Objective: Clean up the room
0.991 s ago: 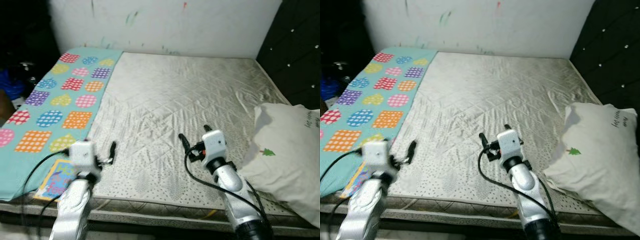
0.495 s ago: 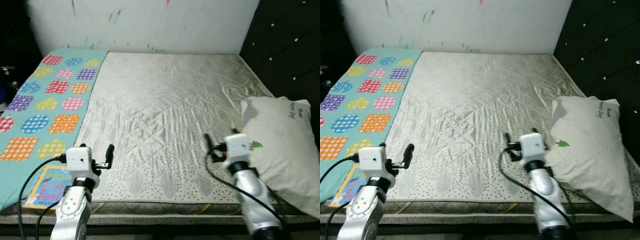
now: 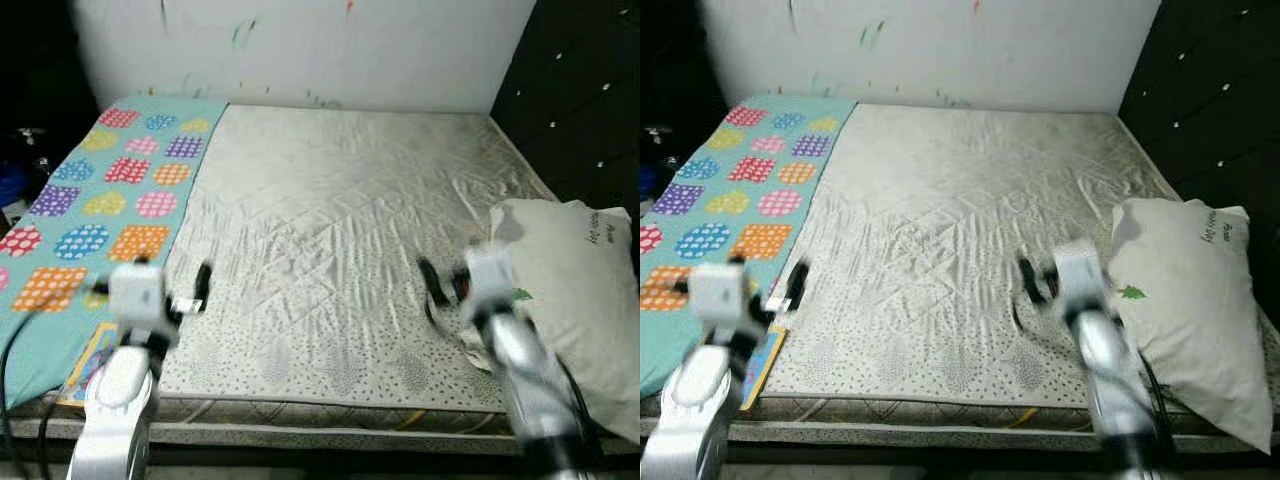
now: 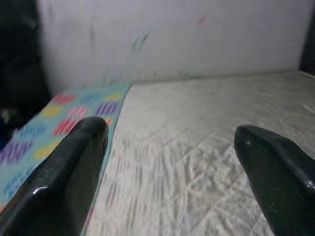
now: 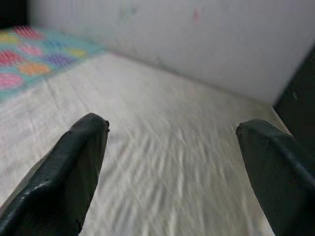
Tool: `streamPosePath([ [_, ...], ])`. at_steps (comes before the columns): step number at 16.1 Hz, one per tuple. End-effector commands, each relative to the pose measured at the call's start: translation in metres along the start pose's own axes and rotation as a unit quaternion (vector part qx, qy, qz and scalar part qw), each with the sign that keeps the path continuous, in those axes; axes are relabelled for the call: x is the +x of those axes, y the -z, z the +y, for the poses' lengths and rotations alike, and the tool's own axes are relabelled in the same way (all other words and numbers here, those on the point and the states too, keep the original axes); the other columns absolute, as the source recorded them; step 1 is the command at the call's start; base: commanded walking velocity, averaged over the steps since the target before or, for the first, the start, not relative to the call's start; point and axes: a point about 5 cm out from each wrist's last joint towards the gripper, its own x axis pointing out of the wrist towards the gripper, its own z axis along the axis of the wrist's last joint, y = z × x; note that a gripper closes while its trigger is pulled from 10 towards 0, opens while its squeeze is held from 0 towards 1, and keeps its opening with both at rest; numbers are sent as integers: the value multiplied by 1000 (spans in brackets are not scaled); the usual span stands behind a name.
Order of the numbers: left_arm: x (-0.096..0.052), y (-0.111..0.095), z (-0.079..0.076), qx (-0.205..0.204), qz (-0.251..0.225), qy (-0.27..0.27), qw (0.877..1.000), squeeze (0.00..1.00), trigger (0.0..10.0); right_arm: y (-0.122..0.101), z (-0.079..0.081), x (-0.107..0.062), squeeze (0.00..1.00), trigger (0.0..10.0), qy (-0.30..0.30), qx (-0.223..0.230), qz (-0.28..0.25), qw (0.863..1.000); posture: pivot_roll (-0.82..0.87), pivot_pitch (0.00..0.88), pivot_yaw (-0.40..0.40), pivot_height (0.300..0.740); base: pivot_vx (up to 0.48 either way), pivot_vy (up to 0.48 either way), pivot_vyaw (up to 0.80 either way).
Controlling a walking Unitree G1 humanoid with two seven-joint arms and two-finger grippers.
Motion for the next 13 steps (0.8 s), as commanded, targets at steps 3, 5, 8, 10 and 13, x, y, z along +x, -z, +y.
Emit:
streamPosePath([
  [3,-3,8,-7,20,32,64,997,0,10000,-4,3,14,0,10000,-9,-4,-1,1000,18,9,-23,740,0,0,0],
  [5,-8,16,-16,0,49,68,996,0,10000,3,28,13,0,10000,-49,-6,-4,999,8,5,-8,740,0,0,0],
  [8,-29,19,-29,-21,44,38,998,0,10000,10,48,-2,0,10000,-94,28,-18,995,51,6,-44,740,0,0,0],
  [10,-40,22,-14,-32,52,-30,998,0,10000,34,24,-25,0,10000,-25,36,4,999,70,9,-58,740,0,0,0],
  [13,-40,27,1,-42,61,-73,995,0,10000,56,-7,-53,0,10000,57,66,49,995,44,0,-51,740,0,0,0],
])
